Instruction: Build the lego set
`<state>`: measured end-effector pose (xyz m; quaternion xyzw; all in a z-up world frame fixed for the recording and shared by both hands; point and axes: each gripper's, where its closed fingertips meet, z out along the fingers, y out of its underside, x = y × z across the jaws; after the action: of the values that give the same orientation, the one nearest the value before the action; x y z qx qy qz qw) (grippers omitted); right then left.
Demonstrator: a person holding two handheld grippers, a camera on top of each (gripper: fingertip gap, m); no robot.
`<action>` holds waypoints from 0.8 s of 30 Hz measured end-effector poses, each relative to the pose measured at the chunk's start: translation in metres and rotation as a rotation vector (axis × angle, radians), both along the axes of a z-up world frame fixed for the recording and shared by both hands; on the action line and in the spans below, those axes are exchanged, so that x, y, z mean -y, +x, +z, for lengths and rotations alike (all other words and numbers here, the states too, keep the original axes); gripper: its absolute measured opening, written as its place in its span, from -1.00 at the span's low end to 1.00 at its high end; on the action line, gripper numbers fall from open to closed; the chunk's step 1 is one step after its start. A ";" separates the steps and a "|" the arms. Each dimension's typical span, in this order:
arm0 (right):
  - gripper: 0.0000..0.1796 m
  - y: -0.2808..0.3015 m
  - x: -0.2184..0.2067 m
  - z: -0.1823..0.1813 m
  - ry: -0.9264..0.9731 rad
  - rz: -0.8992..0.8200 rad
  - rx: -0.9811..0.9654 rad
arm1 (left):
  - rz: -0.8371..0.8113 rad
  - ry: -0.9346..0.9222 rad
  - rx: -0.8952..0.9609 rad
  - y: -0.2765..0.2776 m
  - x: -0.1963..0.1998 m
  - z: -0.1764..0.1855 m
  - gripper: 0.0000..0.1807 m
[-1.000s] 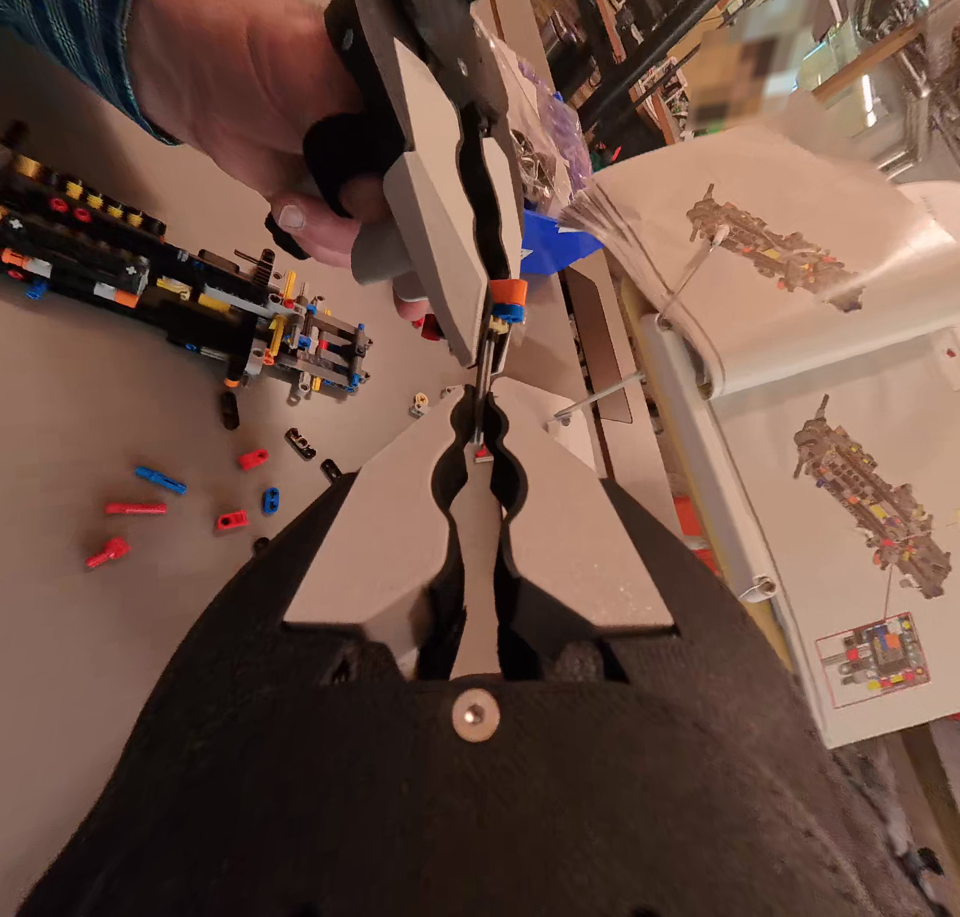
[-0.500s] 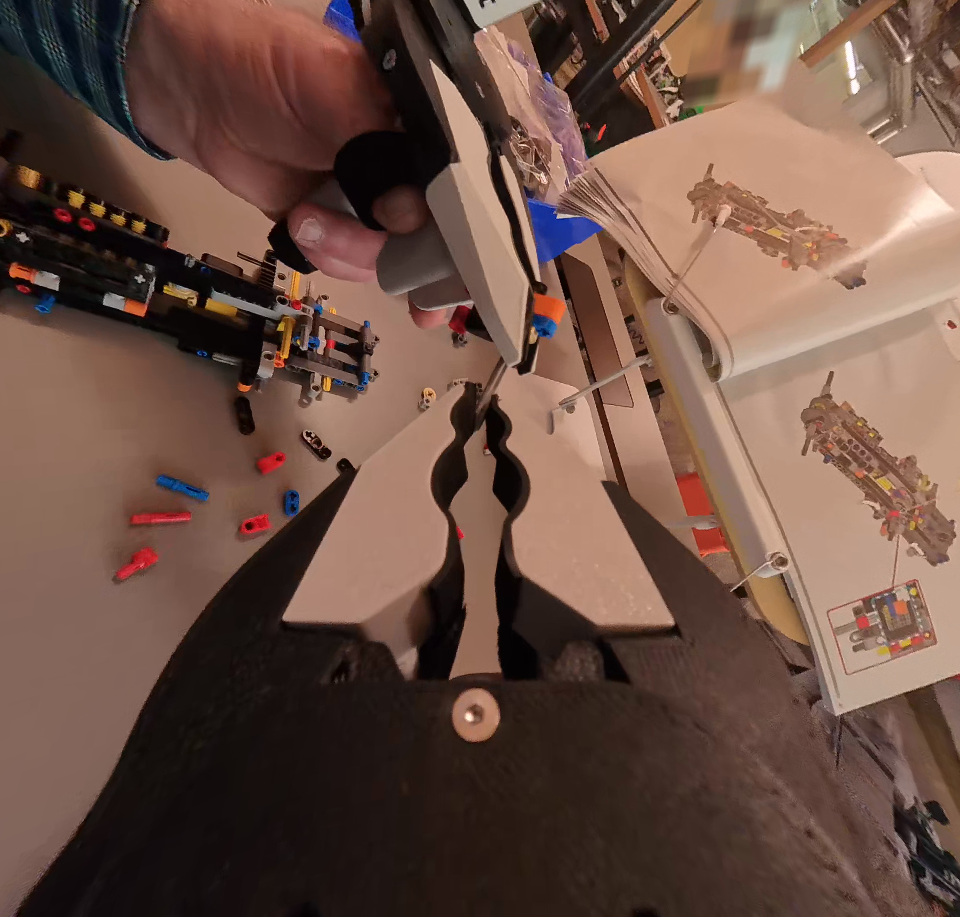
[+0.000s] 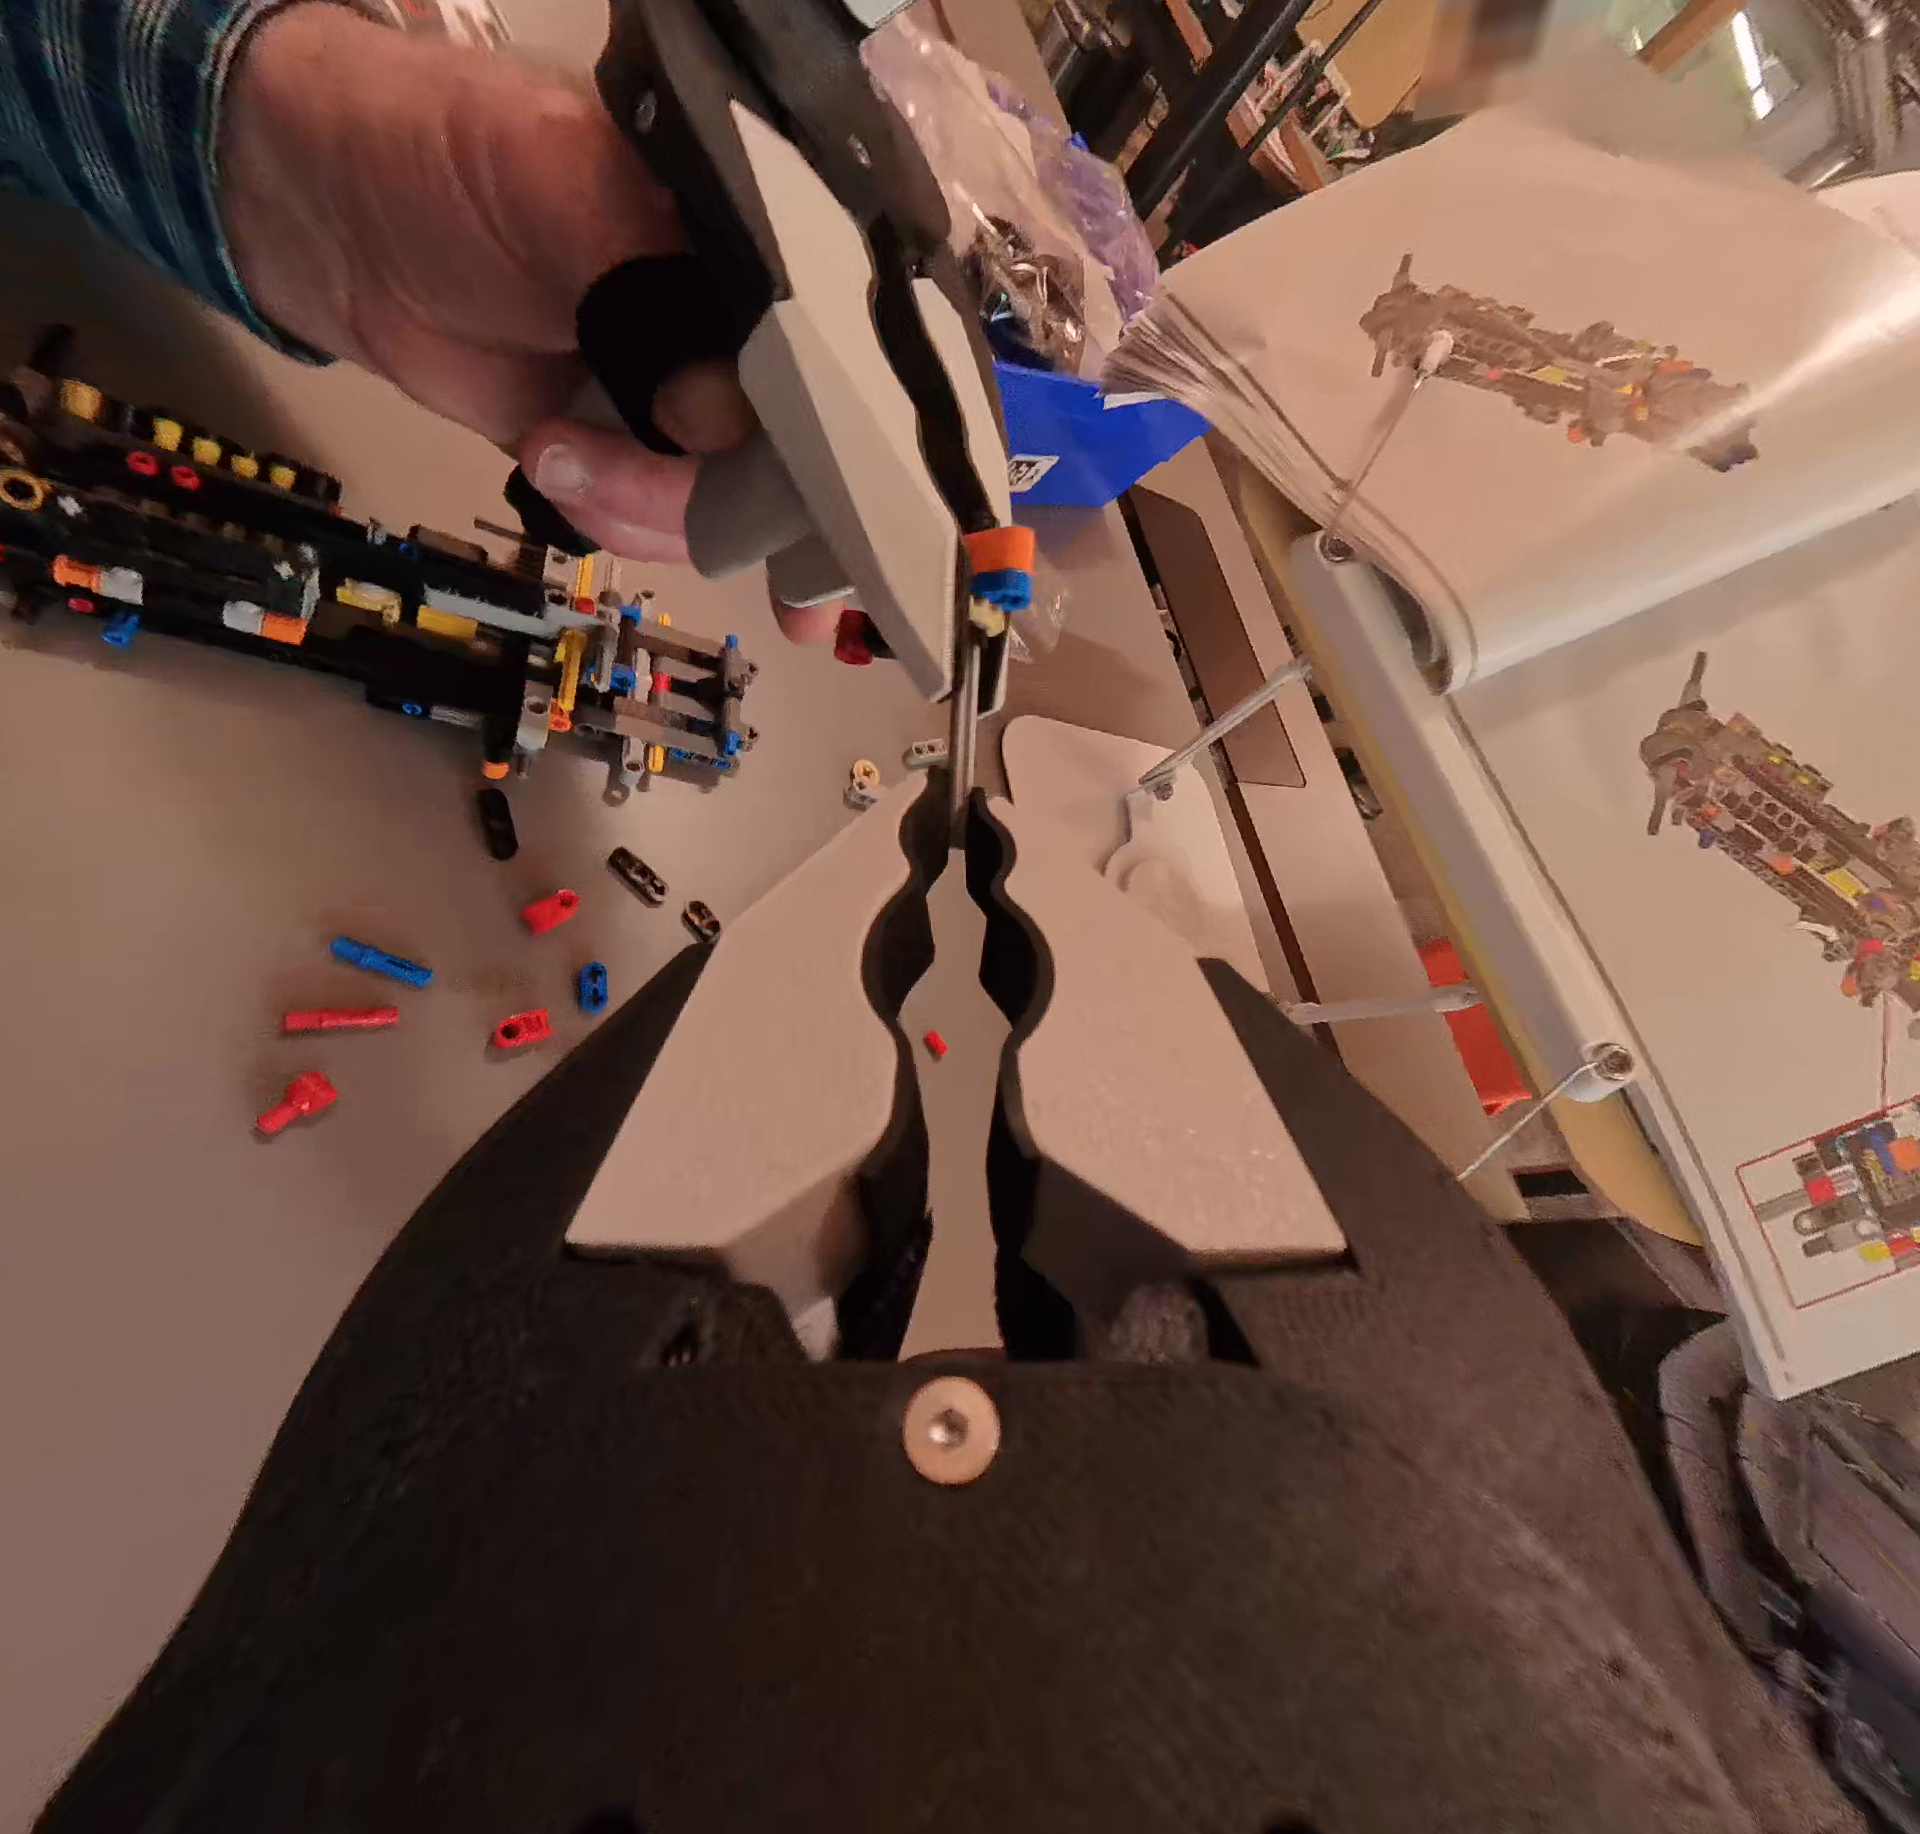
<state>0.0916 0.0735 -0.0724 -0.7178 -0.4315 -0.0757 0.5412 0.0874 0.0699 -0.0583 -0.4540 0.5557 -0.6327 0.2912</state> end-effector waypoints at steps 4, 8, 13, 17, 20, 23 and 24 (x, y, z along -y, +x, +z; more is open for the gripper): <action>-0.99 -0.009 0.003 -0.002 0.009 0.000 -0.009 | -0.023 -0.027 0.001 -0.003 -0.004 0.001 -0.89; -0.99 -0.004 0.003 -0.003 -0.011 0.019 -0.027 | -0.021 -0.009 -0.003 -0.001 -0.003 -0.001 -0.88; -0.99 0.003 0.001 -0.020 -0.061 -0.007 -0.130 | 0.041 0.124 -0.046 0.005 -0.003 -0.014 -0.89; -0.99 0.005 0.002 -0.021 -0.027 -0.015 -0.122 | 0.102 0.356 -0.059 0.006 0.002 -0.015 -0.88; -0.99 0.007 -0.001 -0.041 -0.083 -0.003 -0.099 | 0.136 0.524 -0.129 0.009 0.002 -0.032 -0.88; -0.99 0.006 -0.002 -0.037 -0.040 -0.007 -0.103 | 0.169 0.603 -0.124 0.007 0.000 -0.030 -0.88; -0.99 0.006 -0.002 -0.036 -0.027 -0.010 -0.085 | 0.174 0.615 -0.118 0.007 0.000 -0.030 -0.88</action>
<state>0.0977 0.0752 -0.1082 -0.7296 -0.4056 -0.0419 0.5491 0.0943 0.0696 -0.0882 -0.4264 0.6956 -0.3807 0.4351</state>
